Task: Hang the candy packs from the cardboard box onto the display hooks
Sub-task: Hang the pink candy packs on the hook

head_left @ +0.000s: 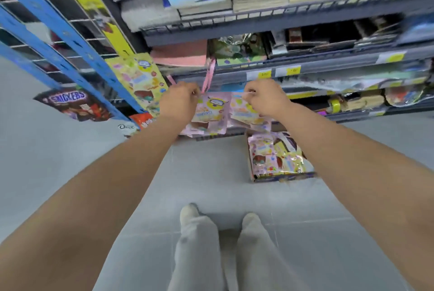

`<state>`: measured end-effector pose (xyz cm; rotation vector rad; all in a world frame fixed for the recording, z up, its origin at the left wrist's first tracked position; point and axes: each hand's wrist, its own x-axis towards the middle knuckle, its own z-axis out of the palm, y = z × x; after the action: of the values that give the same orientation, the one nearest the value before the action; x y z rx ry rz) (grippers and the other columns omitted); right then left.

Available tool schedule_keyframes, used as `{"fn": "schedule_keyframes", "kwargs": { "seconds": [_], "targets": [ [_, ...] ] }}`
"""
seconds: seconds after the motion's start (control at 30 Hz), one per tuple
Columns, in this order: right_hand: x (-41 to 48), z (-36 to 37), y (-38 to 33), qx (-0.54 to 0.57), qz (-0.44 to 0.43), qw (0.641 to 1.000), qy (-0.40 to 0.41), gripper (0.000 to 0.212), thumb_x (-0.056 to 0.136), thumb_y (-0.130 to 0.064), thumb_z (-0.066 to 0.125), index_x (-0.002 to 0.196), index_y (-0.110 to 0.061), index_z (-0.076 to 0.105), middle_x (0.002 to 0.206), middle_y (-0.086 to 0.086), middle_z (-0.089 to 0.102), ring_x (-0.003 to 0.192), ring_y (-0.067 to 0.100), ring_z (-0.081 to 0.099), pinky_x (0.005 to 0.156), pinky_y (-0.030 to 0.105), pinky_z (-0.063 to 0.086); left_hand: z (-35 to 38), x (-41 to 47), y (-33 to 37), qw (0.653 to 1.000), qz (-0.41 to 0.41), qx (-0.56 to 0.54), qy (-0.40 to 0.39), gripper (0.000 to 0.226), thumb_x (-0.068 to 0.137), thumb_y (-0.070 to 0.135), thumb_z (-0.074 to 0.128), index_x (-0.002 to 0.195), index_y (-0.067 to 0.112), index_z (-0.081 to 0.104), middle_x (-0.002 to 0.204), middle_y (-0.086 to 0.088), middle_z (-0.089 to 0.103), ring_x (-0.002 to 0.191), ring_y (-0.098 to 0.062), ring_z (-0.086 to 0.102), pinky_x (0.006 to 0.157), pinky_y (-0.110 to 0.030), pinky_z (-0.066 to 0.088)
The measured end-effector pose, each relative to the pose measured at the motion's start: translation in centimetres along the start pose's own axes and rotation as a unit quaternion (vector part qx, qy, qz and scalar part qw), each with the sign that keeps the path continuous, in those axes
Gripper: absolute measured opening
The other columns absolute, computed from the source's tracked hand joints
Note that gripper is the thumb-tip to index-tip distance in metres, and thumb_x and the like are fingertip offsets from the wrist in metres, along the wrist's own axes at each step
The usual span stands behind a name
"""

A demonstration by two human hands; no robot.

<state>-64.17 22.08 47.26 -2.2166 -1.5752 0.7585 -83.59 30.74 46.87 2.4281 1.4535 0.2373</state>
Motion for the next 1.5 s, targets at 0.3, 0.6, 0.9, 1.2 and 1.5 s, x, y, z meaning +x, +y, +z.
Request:
{"fn": "schedule_keyframes", "kwargs": {
  "seconds": [0.3, 0.6, 0.9, 1.2, 1.5],
  "targets": [
    [5.3, 1.1, -14.1, 0.036, -0.043, 0.997, 0.060, 0.019, 0.090, -0.015, 0.050, 0.072, -0.020, 0.051, 0.083, 0.005, 0.059, 0.083, 0.028, 0.058, 0.070, 0.035, 0.047, -10.4, 2.4, -10.5, 0.994, -0.038, -0.045, 0.090, 0.021, 0.087, 0.007, 0.047, 0.095, 0.013, 0.066, 0.090, -0.009, 0.070, 0.085, -0.033, 0.059, 0.072, -0.037, 0.047],
    [7.7, 4.8, -19.4, 0.026, 0.044, 0.972, 0.230, 0.020, 0.097, -0.021, 0.044, 0.096, -0.011, 0.061, 0.104, 0.010, 0.063, 0.094, 0.030, 0.057, 0.066, 0.028, 0.032, -13.1, 8.6, -18.2, 0.990, -0.051, -0.057, 0.117, 0.023, 0.087, 0.008, 0.043, 0.094, 0.014, 0.064, 0.080, -0.012, 0.069, 0.082, -0.035, 0.059, 0.089, -0.038, 0.038],
    [7.8, 5.2, -16.9, -0.039, 0.051, 0.947, 0.313, 0.030, 0.091, -0.024, 0.044, 0.096, -0.003, 0.064, 0.096, 0.017, 0.062, 0.094, 0.033, 0.054, 0.071, 0.036, 0.038, -11.3, 13.4, -17.8, 0.979, -0.137, -0.117, 0.095, 0.029, 0.088, 0.016, 0.043, 0.094, 0.026, 0.069, 0.084, -0.005, 0.071, 0.085, -0.028, 0.063, 0.100, -0.036, 0.037],
    [10.9, 3.9, -16.9, -0.049, -0.059, 0.957, 0.279, 0.019, 0.083, -0.015, 0.053, 0.080, -0.002, 0.066, 0.079, 0.016, 0.064, 0.078, 0.034, 0.059, 0.066, 0.037, 0.048, -10.1, 14.4, -16.2, 0.962, -0.160, -0.131, 0.176, 0.022, 0.091, 0.026, 0.053, 0.099, 0.020, 0.073, 0.078, -0.009, 0.072, 0.075, -0.026, 0.059, 0.100, -0.037, 0.037],
    [12.7, 4.9, -18.7, -0.032, -0.107, 0.960, 0.258, 0.016, 0.083, -0.010, 0.053, 0.080, -0.004, 0.067, 0.081, 0.013, 0.065, 0.080, 0.032, 0.058, 0.067, 0.031, 0.038, -11.2, 15.0, -17.1, 0.963, -0.177, -0.164, 0.119, 0.019, 0.087, 0.031, 0.055, 0.089, 0.027, 0.073, 0.085, 0.002, 0.073, 0.078, -0.023, 0.065, 0.097, -0.038, 0.042]
  ]
}}
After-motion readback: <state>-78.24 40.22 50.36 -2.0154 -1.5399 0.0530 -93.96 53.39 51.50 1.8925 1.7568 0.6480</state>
